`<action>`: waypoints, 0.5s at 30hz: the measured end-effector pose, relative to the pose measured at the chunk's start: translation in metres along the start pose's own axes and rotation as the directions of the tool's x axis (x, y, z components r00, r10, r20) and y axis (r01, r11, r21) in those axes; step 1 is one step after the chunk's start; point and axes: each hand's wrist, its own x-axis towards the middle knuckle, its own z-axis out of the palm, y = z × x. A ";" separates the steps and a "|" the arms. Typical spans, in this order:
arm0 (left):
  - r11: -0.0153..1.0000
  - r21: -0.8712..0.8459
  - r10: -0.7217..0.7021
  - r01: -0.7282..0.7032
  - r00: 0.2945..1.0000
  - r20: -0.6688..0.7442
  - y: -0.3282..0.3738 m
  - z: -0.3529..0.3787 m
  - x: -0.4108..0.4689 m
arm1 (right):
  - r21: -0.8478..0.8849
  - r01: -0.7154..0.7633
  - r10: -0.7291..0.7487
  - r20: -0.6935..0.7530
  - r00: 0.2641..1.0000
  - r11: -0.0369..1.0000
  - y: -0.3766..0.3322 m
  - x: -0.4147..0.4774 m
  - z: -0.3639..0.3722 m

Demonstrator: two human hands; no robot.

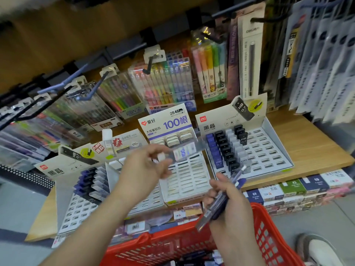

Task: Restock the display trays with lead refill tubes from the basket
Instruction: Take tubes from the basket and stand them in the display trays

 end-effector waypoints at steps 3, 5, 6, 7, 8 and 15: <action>0.924 0.363 0.178 -0.117 0.974 -0.138 0.006 -0.012 0.026 | 0.053 -0.043 0.043 0.001 0.999 0.998 -0.005 0.000 -0.002; 0.841 0.504 0.291 -0.197 0.950 -0.113 0.007 -0.010 0.038 | 0.057 -0.068 0.068 0.005 0.998 0.996 -0.005 0.001 -0.002; 0.796 0.553 0.344 -0.247 0.936 -0.075 0.006 -0.008 0.043 | 0.050 -0.082 0.082 0.005 0.997 0.995 -0.005 0.001 -0.001; 0.743 0.599 0.387 -0.298 0.922 -0.022 0.004 -0.005 0.048 | 0.036 -0.089 0.089 0.004 0.996 0.995 -0.005 0.001 0.000; 0.695 0.633 0.415 -0.341 0.909 0.034 0.001 -0.002 0.053 | 0.022 -0.091 0.091 0.006 0.996 0.996 -0.005 0.002 0.001; 0.562 0.690 0.449 -0.457 0.869 0.210 -0.011 0.017 0.068 | -0.051 -0.101 0.101 -0.001 0.995 0.994 -0.005 -0.001 -0.001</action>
